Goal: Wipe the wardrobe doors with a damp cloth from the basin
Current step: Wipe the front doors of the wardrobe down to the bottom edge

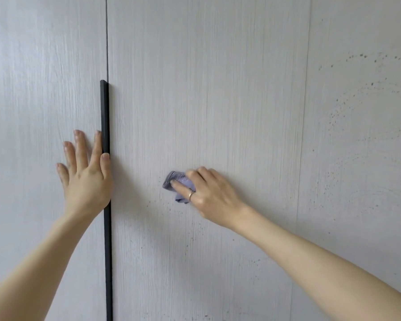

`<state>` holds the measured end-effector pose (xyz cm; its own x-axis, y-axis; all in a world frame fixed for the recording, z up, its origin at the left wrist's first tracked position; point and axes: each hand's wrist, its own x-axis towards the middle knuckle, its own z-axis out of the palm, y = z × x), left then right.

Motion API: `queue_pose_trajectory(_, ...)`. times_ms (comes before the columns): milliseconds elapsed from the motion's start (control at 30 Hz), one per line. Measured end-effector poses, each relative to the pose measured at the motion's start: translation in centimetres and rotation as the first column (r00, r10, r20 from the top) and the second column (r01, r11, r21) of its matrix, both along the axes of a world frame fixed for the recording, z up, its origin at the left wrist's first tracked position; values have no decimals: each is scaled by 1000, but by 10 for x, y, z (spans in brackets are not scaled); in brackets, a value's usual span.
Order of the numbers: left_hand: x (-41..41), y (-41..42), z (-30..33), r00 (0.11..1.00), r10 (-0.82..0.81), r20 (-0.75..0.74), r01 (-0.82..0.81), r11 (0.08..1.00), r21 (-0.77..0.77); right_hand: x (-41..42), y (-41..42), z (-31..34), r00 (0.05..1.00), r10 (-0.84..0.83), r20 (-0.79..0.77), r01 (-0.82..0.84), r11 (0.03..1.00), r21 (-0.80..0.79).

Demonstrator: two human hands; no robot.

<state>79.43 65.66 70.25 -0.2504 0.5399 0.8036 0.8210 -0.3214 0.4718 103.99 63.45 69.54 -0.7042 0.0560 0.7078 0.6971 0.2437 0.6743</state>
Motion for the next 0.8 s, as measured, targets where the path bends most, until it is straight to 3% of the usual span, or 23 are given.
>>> queue_pose_trajectory(67, -2, 1, -1, 1000, -16, -9, 16, 1000, -7, -4, 4, 24, 981, 27, -192, -21, 999, 32)
queue_pose_trajectory(133, -4, 2, -2, 999, -43, -15, 43, 999, -13, -17, 4, 41, 850, 48, -524, -48, 999, 14)
queue_pose_trajectory(167, -6, 3, -2, 998, -50, -24, 50, 999, -18, -27, 5, 38, 766, 61, -640, -94, 995, -18)
queue_pose_trajectory(200, -7, 3, -2, 998, -54, -39, 53, 998, -24, -36, 6, 28, 743, 53, -667, -127, 990, -63)
queue_pose_trajectory(233, -8, 3, -2, 997, -53, -56, 51, 998, -30, -46, 8, 11, 799, 70, -598, -162, 981, -103)
queue_pose_trajectory(300, -12, 2, -2, 995, -42, -87, 39, 998, -39, -60, 10, -28, 974, 82, -211, -110, 986, -127)
queue_pose_trajectory(333, -14, 2, -3, 994, -41, -103, 37, 998, -48, -62, 8, -42, 998, 65, -14, -66, 991, -116)
queue_pose_trajectory(400, -17, 0, -5, 991, -53, -125, 45, 997, -68, -62, 10, -41, 988, 60, 144, -44, 993, -109)
queue_pose_trajectory(467, -19, 0, -6, 990, -73, -122, 65, 995, -74, -67, 14, -17, 992, 55, 117, -51, 998, -33)
queue_pose_trajectory(567, -24, 0, -4, 987, -122, -102, 115, 991, -69, -86, 17, 29, 989, 65, -133, -58, 997, 55)
queue_pose_trajectory(667, -27, 0, -5, 982, -170, -87, 166, 985, -51, -106, 15, 43, 944, 30, -327, -22, 999, 30)
queue_pose_trajectory(800, -32, 1, -4, 981, -166, -102, 162, 986, -43, -119, 18, 2, 984, 41, -171, -40, 999, 10)
